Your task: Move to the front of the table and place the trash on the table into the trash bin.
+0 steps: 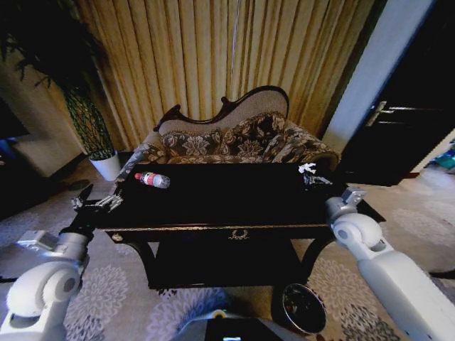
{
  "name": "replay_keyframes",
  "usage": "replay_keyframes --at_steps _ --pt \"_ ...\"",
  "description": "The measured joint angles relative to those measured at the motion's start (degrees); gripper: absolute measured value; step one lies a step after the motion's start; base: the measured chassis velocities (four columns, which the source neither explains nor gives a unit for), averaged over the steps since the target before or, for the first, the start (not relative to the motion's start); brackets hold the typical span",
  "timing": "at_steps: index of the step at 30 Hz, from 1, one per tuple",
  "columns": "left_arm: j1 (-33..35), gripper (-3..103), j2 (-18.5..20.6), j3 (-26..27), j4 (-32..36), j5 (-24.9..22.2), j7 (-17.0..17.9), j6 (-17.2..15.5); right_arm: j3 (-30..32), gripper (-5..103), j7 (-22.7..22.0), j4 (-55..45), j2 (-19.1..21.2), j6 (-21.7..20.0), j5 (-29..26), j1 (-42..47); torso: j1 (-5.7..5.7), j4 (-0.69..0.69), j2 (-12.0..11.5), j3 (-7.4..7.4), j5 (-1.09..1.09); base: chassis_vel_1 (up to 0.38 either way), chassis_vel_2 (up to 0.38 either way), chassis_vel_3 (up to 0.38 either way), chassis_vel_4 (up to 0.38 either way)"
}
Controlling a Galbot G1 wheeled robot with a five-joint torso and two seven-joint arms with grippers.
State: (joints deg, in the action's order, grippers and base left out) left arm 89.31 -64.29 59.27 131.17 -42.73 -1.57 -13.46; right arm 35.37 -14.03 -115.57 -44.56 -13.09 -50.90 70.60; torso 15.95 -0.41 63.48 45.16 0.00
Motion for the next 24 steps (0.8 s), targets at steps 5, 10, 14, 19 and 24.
replay_keyframes --at_steps 5,10,14,19,24 --pt "0.0 100 0.1 0.0 -0.2 -0.1 -0.1 0.0 0.7 0 0.3 -0.6 -0.3 0.0 0.0 0.8 0.00 0.00 0.0 0.00 0.00 0.000 0.000 0.000 0.000" --pt "0.0 100 0.0 0.0 -0.2 -0.1 -0.1 0.0 1.1 0 0.3 -1.0 -0.4 -0.1 0.0 1.1 0.00 0.00 0.0 0.00 0.00 0.000 0.000 0.000 0.000" --pt "-0.1 100 -0.2 0.0 -0.2 -0.1 -0.2 0.1 1.4 0 0.3 -1.2 -0.5 -0.1 0.0 1.3 0.00 0.00 0.0 0.00 0.00 0.017 -0.028 -0.028 0.017" --pt "-0.1 100 -0.4 -0.2 -0.2 0.0 -0.2 0.1 1.5 0 0.2 -1.2 -0.6 -0.1 0.0 1.5 0.00 0.00 0.0 0.00 0.00 0.089 -0.079 -0.079 0.086" --pt "0.1 100 -0.5 -0.2 0.0 0.0 -0.3 0.1 1.6 0 0.2 -1.2 -0.7 -0.1 0.1 1.7 0.00 0.00 0.0 0.00 0.00 0.111 -0.120 -0.100 0.113"
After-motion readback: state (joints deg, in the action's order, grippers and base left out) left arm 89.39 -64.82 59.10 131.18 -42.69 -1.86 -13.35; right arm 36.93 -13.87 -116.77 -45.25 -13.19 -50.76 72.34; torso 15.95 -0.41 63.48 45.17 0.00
